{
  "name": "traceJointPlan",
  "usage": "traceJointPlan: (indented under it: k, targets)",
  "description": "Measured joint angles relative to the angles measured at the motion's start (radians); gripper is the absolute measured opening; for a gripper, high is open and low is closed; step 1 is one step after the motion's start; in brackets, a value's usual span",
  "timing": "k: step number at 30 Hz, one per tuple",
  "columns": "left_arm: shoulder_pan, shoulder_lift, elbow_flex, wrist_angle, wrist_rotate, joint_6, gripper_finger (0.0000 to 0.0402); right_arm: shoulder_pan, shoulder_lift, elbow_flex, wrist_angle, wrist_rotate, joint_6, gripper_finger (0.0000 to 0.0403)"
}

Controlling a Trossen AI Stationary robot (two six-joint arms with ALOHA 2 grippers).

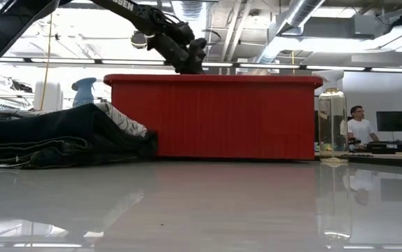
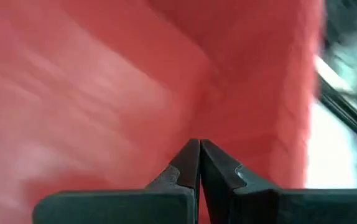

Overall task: Fold Laundry from Bin
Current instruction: Adjust the red laundry bin, then adjust the stack of folded clothes on the table

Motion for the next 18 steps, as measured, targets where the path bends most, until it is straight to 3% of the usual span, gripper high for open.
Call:
traceJointPlan:
  k: [2,7,10,13,18]
  targets:
    - [0.02,0.0,0.033,0.062,-0.067,0.027,0.0001,0.0,0.0,0.0,0.0,0.0,0.0,0.0029]
    - [0.053,0.0,0.133,0.104,-0.132,0.33,0.0031,-0.001,0.005,0.0,0.0,0.074,0.0,0.0029]
    - [0.074,-0.001,0.154,0.122,-0.104,0.485,0.0068,-0.028,0.016,0.0,0.001,0.135,0.0,0.0029]
    - [0.097,-0.001,0.15,0.149,-0.062,0.547,0.0109,-0.064,0.034,0.0,-0.002,0.144,0.038,0.0029]
    - [0.124,-0.001,0.098,0.28,-0.116,0.543,0.0154,-0.115,0.069,0.0,-0.05,0.146,0.133,0.0029]
